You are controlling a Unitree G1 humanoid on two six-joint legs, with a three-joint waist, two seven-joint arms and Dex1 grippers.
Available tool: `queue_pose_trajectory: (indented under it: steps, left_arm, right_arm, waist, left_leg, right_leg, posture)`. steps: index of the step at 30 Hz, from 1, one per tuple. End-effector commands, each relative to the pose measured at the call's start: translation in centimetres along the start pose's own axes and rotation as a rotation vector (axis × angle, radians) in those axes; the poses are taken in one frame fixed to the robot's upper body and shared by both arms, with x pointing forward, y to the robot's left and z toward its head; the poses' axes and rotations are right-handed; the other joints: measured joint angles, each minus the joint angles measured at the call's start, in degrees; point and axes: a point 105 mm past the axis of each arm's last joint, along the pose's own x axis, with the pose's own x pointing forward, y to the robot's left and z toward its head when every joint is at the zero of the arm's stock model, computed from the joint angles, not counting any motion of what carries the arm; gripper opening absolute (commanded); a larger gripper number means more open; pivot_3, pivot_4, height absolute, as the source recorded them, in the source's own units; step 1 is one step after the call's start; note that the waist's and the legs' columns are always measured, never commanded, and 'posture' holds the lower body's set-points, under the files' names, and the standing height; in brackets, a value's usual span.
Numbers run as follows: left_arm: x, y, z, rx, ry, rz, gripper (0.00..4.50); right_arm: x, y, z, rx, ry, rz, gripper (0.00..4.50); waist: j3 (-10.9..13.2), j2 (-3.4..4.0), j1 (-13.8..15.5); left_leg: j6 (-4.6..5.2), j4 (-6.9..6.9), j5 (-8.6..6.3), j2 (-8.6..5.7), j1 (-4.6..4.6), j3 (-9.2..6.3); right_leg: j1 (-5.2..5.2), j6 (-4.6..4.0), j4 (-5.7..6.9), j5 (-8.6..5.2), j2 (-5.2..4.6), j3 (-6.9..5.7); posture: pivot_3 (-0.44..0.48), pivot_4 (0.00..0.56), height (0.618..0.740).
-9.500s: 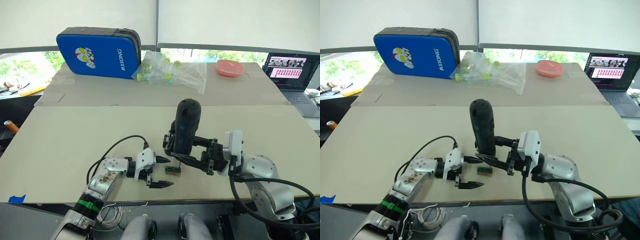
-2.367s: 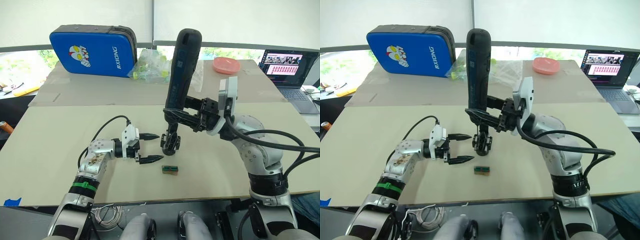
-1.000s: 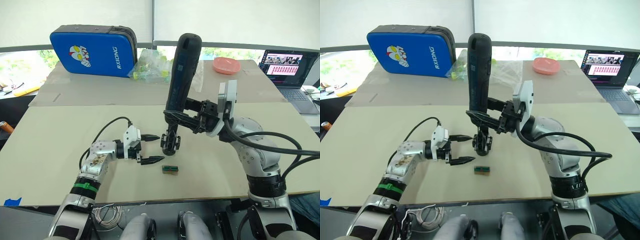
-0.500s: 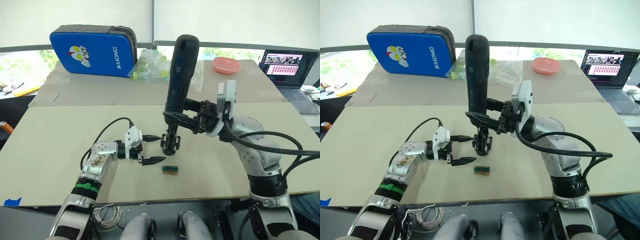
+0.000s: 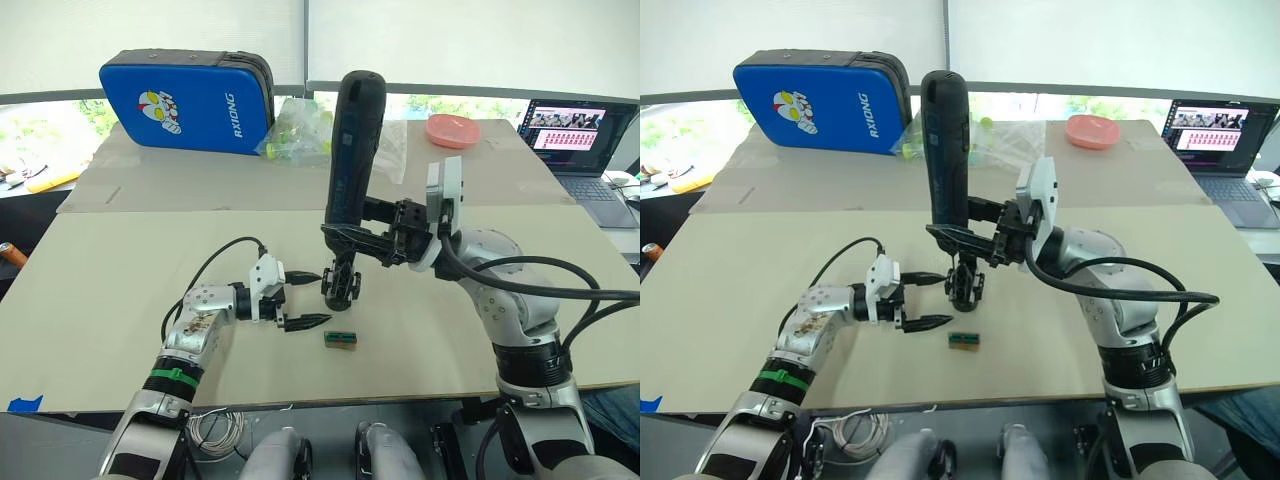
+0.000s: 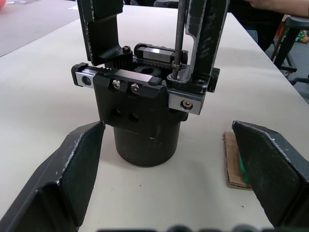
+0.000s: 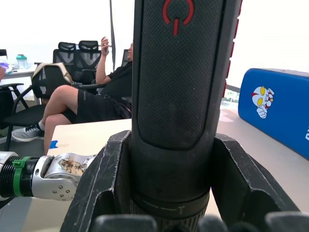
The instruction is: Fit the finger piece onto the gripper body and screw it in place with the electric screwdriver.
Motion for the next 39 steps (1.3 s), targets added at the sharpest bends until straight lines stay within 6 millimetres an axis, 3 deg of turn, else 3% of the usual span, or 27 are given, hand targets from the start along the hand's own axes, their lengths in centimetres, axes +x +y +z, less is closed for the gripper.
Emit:
queue_pose_trajectory:
  steps: [1,11,39]
  left_arm:
    - [0.3,-0.1,0.4,0.024,-0.011,0.006,4.5]
    - [1.1,0.5,-1.1,0.016,0.059,0.033,4.5]
    - [4.8,1.1,-2.0,0.023,0.087,-0.045,4.5]
  right_arm:
    - [0.5,0.3,1.8,-0.051,-0.056,0.027,1.88]
    - [0.6,0.3,1.7,-0.052,-0.057,0.021,1.88]
    - [0.5,0.3,1.7,-0.066,-0.046,0.018,1.88]
  waist:
    - [0.0,0.0,0.0]
    - [0.0,0.0,0.0]
    - [0.0,0.0,0.1]
  left_leg:
    - [0.0,0.0,0.0,0.0,0.0,0.0]
    - [0.0,0.0,0.0,0.0,0.0,0.0]
    - [0.3,0.02,-0.18,-0.01,0.0,0.0]
  right_leg:
    - [0.0,0.0,0.0,0.0,0.0,0.0]
    - [0.0,0.0,0.0,0.0,0.01,-0.01]
    - [0.04,0.01,0.0,0.01,-0.09,-0.04]
  posture:
    - [0.0,0.15,0.74]
    - [0.0,0.15,0.74]
    - [0.0,0.15,0.74]
